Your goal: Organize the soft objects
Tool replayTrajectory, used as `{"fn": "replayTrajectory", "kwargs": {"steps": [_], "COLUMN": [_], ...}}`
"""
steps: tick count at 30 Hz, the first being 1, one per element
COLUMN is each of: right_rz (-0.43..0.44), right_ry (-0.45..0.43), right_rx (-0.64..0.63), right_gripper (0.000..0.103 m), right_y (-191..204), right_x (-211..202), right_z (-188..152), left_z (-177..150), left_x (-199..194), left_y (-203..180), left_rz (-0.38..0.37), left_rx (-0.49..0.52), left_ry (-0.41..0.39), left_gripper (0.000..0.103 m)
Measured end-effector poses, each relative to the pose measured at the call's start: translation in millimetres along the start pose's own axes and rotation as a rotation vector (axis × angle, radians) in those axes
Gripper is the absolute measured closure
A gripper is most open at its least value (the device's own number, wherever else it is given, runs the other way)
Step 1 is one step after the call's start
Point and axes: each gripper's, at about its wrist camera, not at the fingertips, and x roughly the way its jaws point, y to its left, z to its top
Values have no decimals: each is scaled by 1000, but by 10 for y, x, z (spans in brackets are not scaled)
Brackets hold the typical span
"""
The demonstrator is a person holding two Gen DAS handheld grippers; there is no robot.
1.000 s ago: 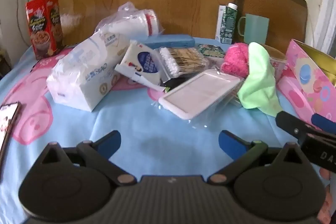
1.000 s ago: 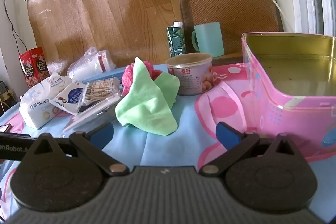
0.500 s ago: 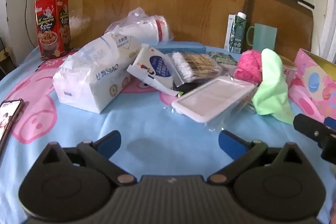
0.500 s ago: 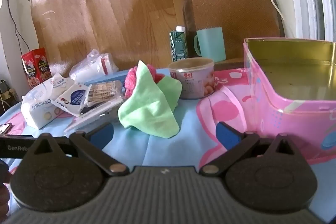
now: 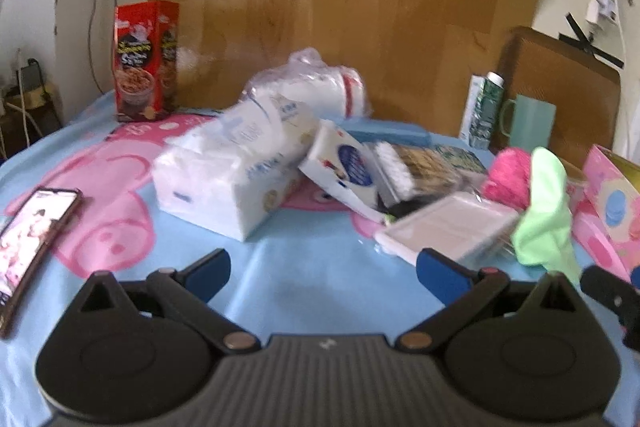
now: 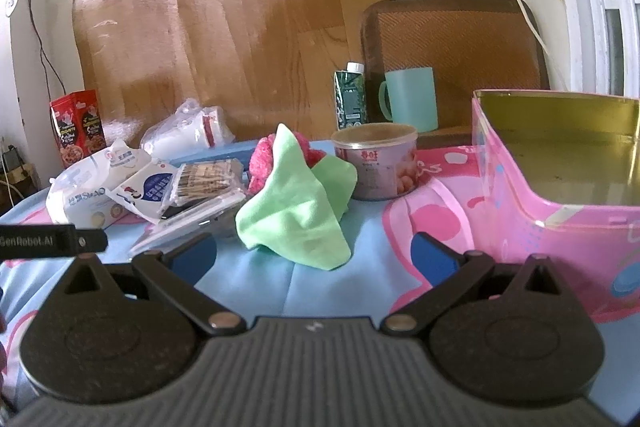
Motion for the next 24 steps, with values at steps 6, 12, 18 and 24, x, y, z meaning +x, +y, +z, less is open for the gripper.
{"fn": "replayTrajectory", "kwargs": {"steps": [6,12,18,24], "right_rz": [10,11,13,7], "right_ry": [3,-2,-2,-10], "right_rx": [-22,-16,0,-33], "right_gripper": [3,2,2,3], "right_y": [34,21,3,57], "right_x": [7,-2,0,-23], "right_z": [-4,-9,-9,-11], "left_z": [53,-61,-64,-64], "left_x": [-61,44,25,10], "left_y": [119,106,176,160], "left_rz": [-33,6,-2,-6], "left_rx": [-55,-25,-60,-60], "left_ry": [-93,-76,-94,-102], "left_gripper": [1,1,1,1]}}
